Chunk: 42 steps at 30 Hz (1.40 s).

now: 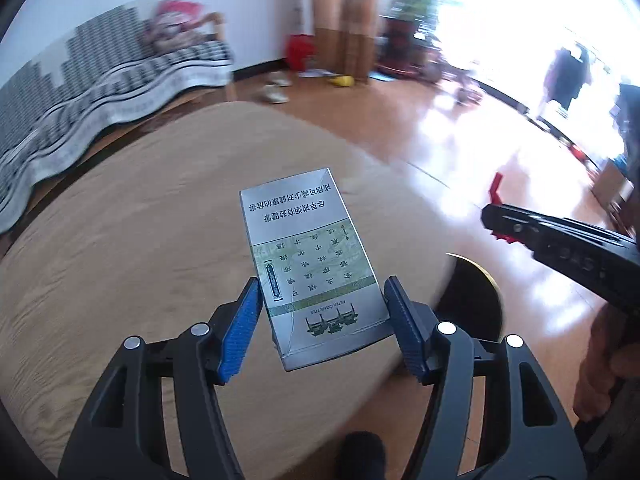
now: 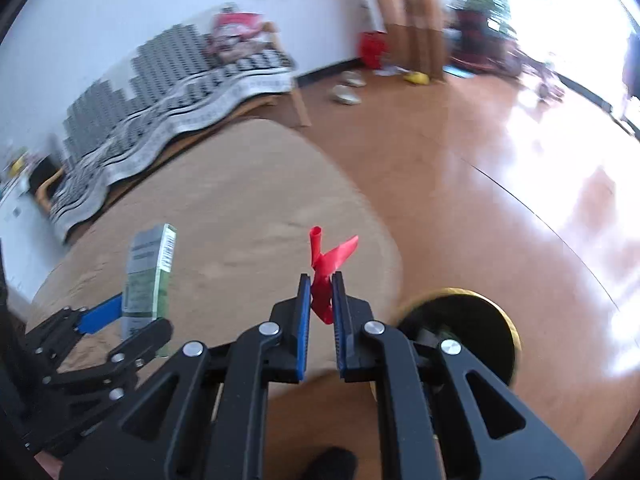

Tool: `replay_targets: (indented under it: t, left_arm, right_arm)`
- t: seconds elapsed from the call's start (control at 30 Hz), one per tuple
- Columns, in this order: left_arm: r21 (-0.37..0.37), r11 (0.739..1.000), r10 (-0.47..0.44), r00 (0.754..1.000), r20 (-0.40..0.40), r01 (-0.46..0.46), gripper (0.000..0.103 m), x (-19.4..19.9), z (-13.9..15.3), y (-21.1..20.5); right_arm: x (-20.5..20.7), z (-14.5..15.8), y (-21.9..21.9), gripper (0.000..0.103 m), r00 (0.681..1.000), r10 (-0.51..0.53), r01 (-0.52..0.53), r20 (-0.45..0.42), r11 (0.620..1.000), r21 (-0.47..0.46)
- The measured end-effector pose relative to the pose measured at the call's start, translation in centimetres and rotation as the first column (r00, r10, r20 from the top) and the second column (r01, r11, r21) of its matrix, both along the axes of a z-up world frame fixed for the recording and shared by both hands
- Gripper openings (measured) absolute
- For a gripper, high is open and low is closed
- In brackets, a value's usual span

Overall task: Collect trash
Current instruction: 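Carry the box and red wrapper over the black bin and open both tools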

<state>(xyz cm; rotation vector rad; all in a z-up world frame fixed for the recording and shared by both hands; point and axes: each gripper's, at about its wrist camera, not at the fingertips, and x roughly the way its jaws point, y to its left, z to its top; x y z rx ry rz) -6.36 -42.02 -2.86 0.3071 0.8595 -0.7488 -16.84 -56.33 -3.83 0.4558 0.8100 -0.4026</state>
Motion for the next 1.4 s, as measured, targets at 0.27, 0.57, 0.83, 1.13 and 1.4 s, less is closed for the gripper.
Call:
replay_targets:
  t: [0.27,0.57,0.83,1.13,1.4]
  left_arm:
    - [-0.02,0.982,-0.187,0.979,-0.083,0.186,0.061,-3.8,-3.9,-7.1]
    - [-0.024,0.966,-0.258,0.955,-0.144,0.257,0.061,-3.7,-6.9,-10.5]
    - [-0.065,0.945,-0.328,0.933,-0.147,0.322,0.063,-3.7,-6.8,-12.0]
    - [-0.101,0.948,-0.314,0.941,-0.126,0.303,0.082,-2.8,-5.4,-11.4]
    - [-0.109,0.966,-0.248,0.961,-0.119,0.236,0.086,-0.5,-3.5,-8.3]
  right_arm:
    - [-6.5,-3.6,-6.4,0.011,0.986,-0.151,0.153,-0.067,0.988,0.024]
    - [-8.6,-4.8,-8.4,0.011,0.981,-0.177,0.181,-0.082,0.983,0.043]
    - [-7.5,-4.8,-8.2,0.011,0.978,-0.193,0.197,-0.073,0.979,0.053]
    - [-7.2,-5.2,-8.1,0.011,0.98,-0.179,0.184,-0.084,0.981,0.067]
    - [-6.1,-5.7,-7.7,0.011,0.981,-0.16,0.169,-0.108,0.982,0.08]
